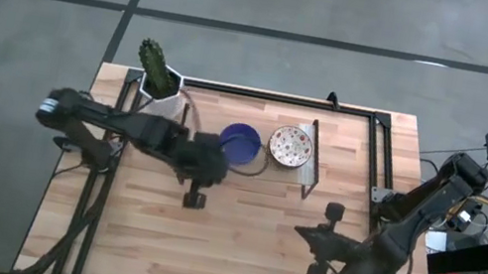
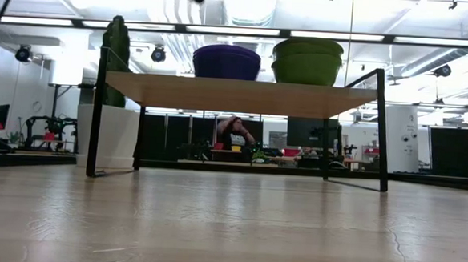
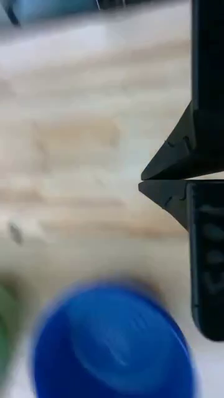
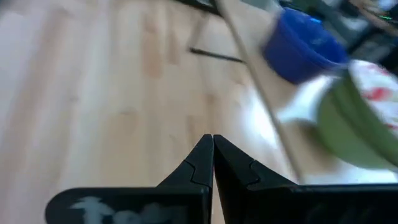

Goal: Pick & Place Mini bowls
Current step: Return to Home Position

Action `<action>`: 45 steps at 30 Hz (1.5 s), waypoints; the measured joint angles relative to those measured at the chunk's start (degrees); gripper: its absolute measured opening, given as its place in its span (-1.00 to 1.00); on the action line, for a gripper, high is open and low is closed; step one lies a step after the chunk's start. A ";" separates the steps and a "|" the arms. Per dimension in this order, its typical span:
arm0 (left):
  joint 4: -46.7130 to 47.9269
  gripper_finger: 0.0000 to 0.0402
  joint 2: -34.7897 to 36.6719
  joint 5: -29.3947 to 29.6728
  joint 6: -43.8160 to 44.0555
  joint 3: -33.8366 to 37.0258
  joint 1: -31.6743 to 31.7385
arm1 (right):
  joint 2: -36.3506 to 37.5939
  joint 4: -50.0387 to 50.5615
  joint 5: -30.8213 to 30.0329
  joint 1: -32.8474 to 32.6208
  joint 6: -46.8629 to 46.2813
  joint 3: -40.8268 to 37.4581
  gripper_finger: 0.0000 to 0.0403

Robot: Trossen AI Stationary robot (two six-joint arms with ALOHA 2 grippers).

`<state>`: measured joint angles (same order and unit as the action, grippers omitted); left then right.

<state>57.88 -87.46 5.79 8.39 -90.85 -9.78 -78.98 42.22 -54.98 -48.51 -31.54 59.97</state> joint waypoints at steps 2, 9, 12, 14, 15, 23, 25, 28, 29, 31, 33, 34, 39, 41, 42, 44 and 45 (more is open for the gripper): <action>-9.68 -1.00 4.42 -1.50 -0.42 6.88 -1.76 | 2.31 -10.53 2.37 -0.02 6.12 -4.47 -0.96; -41.24 -1.00 19.70 -4.89 -3.77 31.98 -8.38 | 11.55 -55.52 22.05 3.18 30.77 -22.18 -0.96; -50.95 -1.00 25.99 -4.80 -3.73 42.18 -9.36 | 16.00 -63.94 25.64 5.35 32.97 -27.70 -0.96; -55.70 -1.00 30.08 -4.76 -2.65 48.06 -9.47 | 19.42 -65.03 26.62 6.79 32.86 -30.44 -0.96; -57.56 -1.00 32.10 -4.74 -2.30 50.70 -9.47 | 20.98 -65.02 26.94 7.40 32.77 -31.50 -0.96; -61.32 -1.00 48.18 -4.42 -2.69 63.15 -9.45 | 36.01 -57.97 30.61 11.48 33.58 -36.25 -0.96; -61.32 -1.00 51.79 -4.40 -3.66 65.06 -9.45 | 38.96 -56.15 34.12 13.91 33.97 -36.44 -0.96; -61.54 -1.00 57.00 -4.41 -5.17 67.44 -9.45 | 42.22 -54.24 40.10 18.37 35.38 -36.53 -0.96; -61.54 -1.00 58.52 -4.41 -5.65 68.12 -9.45 | 43.28 -52.77 41.65 19.94 35.71 -36.53 -0.96; -61.80 -1.00 61.31 -4.44 -6.18 69.57 -9.45 | 45.33 -49.42 44.62 23.28 36.11 -36.53 -0.96; -61.75 -1.00 64.23 -4.69 -6.82 71.18 -9.45 | 47.44 -46.39 48.92 26.57 36.32 -36.80 -0.96; -61.58 -1.00 65.51 -4.67 -7.21 71.89 -9.45 | 48.48 -44.82 51.39 28.17 36.46 -36.86 -0.96; -61.19 -1.00 71.24 -3.75 -8.96 74.59 -9.34 | 54.42 -39.92 58.22 34.69 36.26 -36.88 -0.96; -60.96 -1.00 72.81 -3.76 -8.72 75.85 -9.34 | 56.46 -39.36 61.02 35.88 36.25 -37.31 -0.96; -60.56 -1.00 73.54 -3.77 -8.36 76.62 -9.34 | 57.34 -39.41 62.06 36.06 36.36 -37.85 -0.96; -61.14 -1.00 74.56 -3.77 -7.81 77.97 -9.34 | 59.03 -39.45 62.72 36.20 36.58 -39.43 -0.96; -60.83 -1.00 75.08 -3.77 -7.53 78.92 -9.34 | 59.83 -39.49 62.65 36.24 36.60 -40.48 -0.96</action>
<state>-2.95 -12.38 2.02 0.85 -11.93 -19.11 -19.14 2.73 7.67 -12.27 5.06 19.50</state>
